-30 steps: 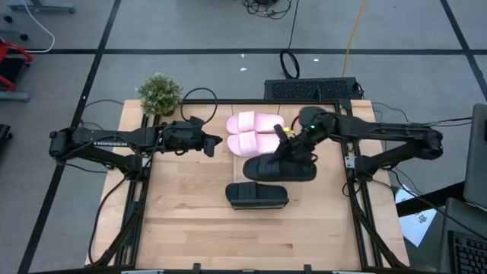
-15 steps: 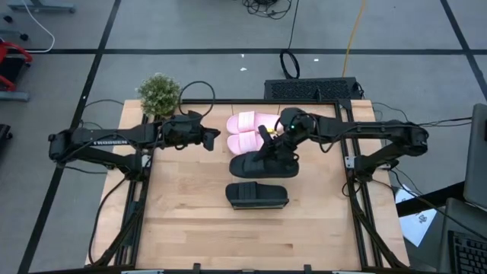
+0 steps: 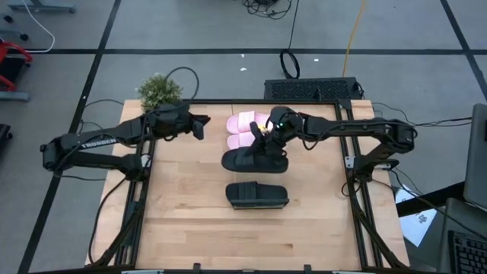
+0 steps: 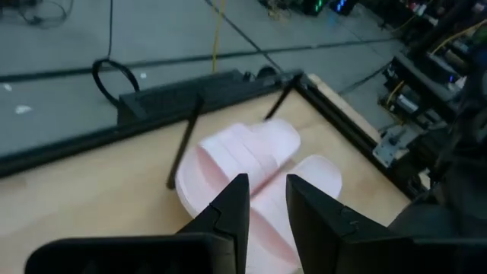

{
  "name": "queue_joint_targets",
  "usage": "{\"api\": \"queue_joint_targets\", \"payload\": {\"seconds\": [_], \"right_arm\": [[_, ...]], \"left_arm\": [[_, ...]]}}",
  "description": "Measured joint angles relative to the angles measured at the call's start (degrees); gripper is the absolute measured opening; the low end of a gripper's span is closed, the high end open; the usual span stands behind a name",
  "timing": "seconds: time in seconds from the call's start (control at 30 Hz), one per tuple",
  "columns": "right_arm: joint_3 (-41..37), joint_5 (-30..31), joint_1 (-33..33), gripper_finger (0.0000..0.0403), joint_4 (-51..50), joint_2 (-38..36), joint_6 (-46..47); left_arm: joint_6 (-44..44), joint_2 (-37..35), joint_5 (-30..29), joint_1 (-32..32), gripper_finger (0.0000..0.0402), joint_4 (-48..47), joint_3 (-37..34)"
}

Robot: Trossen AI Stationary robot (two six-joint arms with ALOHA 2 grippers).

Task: Pick and place slides into the shelf
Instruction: Put the black slipper on the shelf

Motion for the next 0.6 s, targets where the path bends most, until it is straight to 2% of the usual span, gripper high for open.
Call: {"api": "queue_joint_targets", "payload": {"seconds": [0.3,0.43,0.6], "right_arm": [[0.0,0.3,-0.4,0.0000,1.0,5.8,-3.7],[0.0,3.4,-0.2,0.0000,1.1,8.0,-6.7],[0.0,3.3,0.3,0.0000,1.0,8.6,-5.4]], "left_arm": [[3.5,-3.3,0.0,2.8,0.0083,0.1,0.0],[4.9,-3.4,0.0,2.8,0.0083,-0.2,0.0],[6.2,-3.4,0.0,2.8,0.0083,-0.2,0.0]]}}
